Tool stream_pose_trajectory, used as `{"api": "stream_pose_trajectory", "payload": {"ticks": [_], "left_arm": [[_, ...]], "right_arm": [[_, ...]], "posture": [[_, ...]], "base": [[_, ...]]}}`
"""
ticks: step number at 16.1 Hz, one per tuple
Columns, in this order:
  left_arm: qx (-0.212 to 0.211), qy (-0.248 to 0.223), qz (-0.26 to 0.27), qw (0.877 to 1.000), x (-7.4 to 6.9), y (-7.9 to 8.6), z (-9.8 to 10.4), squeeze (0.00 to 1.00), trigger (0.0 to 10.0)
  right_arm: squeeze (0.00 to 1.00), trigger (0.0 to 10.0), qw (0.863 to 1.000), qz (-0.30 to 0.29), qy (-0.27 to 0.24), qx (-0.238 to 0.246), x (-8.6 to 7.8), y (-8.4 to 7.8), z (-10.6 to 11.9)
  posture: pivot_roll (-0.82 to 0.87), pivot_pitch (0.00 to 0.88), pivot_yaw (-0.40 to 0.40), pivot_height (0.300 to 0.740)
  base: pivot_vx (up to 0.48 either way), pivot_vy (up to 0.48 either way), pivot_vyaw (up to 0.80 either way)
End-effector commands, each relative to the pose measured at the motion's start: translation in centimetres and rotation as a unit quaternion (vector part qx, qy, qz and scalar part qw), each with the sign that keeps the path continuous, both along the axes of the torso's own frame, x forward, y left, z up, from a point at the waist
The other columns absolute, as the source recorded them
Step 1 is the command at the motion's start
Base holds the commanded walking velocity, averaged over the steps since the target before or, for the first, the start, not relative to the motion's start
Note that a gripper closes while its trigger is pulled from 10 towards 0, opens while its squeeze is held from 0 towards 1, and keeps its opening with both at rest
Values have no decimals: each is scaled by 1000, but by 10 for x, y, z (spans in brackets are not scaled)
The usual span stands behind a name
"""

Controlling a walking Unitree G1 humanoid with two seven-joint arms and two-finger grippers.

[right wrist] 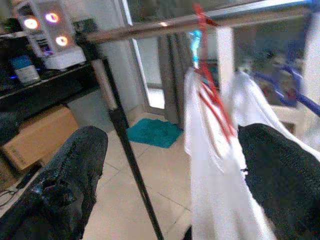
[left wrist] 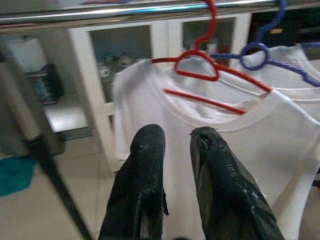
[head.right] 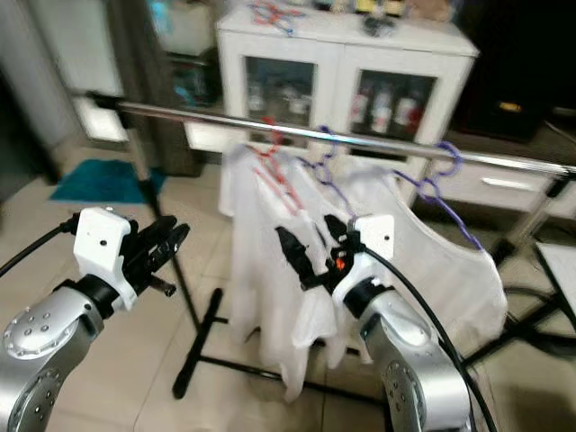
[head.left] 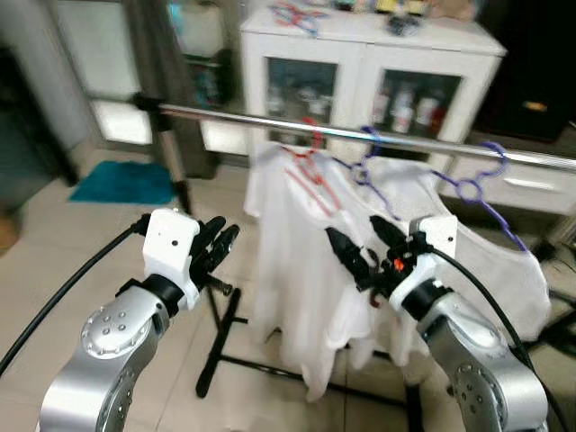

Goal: Hang hanger

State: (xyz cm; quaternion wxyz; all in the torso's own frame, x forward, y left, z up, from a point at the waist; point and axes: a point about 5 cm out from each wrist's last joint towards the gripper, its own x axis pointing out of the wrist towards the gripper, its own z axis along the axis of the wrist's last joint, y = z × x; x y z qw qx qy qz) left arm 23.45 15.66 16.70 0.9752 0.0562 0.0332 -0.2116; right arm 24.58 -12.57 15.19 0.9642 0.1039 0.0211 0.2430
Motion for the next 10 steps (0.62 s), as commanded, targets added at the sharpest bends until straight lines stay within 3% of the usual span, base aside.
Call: {"api": "stream_pose_trajectory", "payload": {"ticks": [1, 6, 10], "left_arm": [[2, 1, -5, 1000, 2, 0, 0, 0, 10000], [5, 7, -11, 1000, -4, 1, -2, 0, 10000], [5, 11, -12, 1000, -10, -1, -4, 0, 10000]], "right_arm": [[1000, 10000, 1000, -14, -14, -1, 4, -1, 5], [1000, 10000, 999, -29, -33, -7, 10, -3, 12], [1000, 10000, 999, 12, -32, -22, 8, 2, 12]], "posture": [[132, 0, 2, 740], [143, 0, -11, 740], [155, 0, -26, 740]], "base": [[289, 0, 0], [301, 0, 0], [317, 0, 792]]}}
